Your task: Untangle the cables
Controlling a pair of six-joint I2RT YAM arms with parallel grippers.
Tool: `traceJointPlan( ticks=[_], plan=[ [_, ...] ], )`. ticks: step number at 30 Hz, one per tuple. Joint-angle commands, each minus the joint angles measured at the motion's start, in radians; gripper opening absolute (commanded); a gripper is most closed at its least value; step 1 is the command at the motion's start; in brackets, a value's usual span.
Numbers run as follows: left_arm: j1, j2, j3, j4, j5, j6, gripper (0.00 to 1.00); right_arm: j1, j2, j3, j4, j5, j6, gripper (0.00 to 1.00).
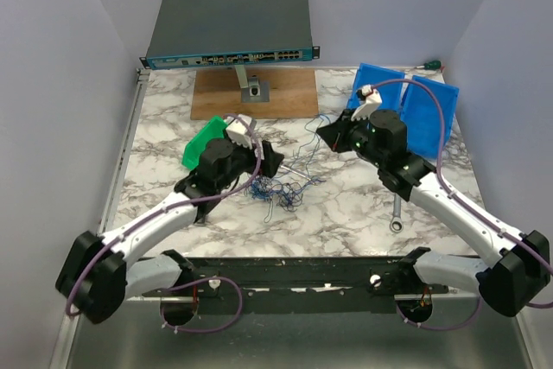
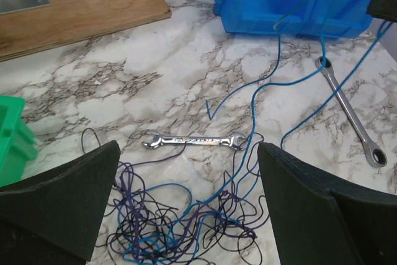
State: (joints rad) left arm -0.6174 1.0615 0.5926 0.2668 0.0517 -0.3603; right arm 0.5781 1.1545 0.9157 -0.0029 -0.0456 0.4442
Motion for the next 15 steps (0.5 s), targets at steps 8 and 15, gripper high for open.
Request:
traceJointPlan(
  ticks=[8, 15],
  plan=[
    [-0.180, 0.346, 0.061, -0.015, -0.084, -0.160, 0.96, -0.003, -0.050, 0.125, -0.122, 0.266, -0.001, 0.01],
    [-0.200, 0.400, 0.004, -0.059, -0.120, -0.246, 0.95, -0.003, -0.028, 0.320, -0.196, 0.370, -0.024, 0.01]
  ],
)
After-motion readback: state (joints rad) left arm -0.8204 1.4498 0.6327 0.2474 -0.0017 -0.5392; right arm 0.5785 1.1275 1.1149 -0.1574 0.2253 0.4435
